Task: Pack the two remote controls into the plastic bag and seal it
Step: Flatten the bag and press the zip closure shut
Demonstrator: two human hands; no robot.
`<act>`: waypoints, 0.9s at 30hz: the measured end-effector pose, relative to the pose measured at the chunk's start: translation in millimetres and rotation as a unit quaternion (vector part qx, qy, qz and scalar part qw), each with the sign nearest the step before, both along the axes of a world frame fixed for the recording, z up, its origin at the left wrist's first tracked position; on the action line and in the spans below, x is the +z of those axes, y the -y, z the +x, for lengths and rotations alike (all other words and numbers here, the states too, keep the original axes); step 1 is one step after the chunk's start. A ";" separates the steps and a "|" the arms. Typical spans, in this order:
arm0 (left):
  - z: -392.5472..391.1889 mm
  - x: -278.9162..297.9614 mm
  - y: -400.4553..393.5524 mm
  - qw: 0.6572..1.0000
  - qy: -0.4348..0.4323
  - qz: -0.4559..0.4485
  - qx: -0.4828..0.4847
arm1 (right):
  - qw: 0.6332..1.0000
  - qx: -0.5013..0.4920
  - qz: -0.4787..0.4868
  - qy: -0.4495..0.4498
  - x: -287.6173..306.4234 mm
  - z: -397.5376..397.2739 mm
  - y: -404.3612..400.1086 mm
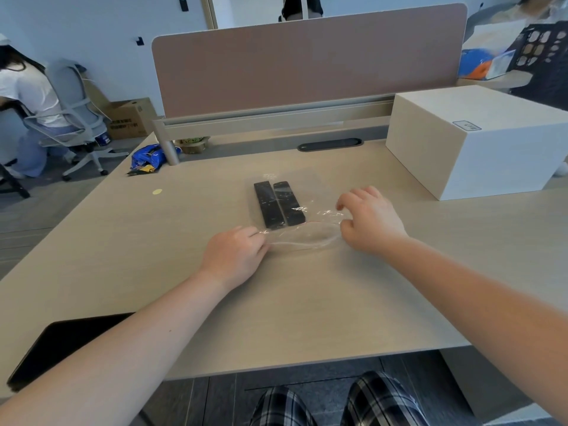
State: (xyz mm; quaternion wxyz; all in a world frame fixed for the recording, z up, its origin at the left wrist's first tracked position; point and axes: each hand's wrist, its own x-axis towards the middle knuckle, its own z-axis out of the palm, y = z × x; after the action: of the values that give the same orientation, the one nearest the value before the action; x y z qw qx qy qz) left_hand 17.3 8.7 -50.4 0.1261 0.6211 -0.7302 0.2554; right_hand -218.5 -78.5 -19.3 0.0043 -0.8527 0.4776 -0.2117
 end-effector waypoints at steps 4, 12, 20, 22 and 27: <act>1.0 -3.0 -4.9 0.998 -0.045 -0.033 -0.041 | 0.975 0.190 0.036 -0.110 -2.0 19.8 -15.6; 3.8 -10.4 -7.3 0.994 -0.080 -0.055 -0.051 | 0.967 0.212 -0.087 -0.107 -22.1 55.3 -15.0; 5.0 -10.7 -7.7 0.995 -0.066 -0.069 -0.035 | 0.970 0.201 -0.113 -0.074 -26.6 73.4 -21.0; 5.0 -10.8 -7.8 0.995 -0.063 -0.064 -0.032 | 0.969 0.206 -0.117 -0.068 -27.6 76.9 -21.9; 4.2 -10.0 -8.8 0.997 -0.060 -0.043 -0.026 | 0.967 0.215 -0.109 -0.082 -30.5 83.1 -24.0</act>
State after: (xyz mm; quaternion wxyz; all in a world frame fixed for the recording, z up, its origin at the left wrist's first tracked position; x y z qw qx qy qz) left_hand 21.6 17.5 -60.4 0.2031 0.6099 -0.7258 0.2448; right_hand -135.4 -54.5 -49.8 -0.0825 -0.9451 0.2557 -0.1859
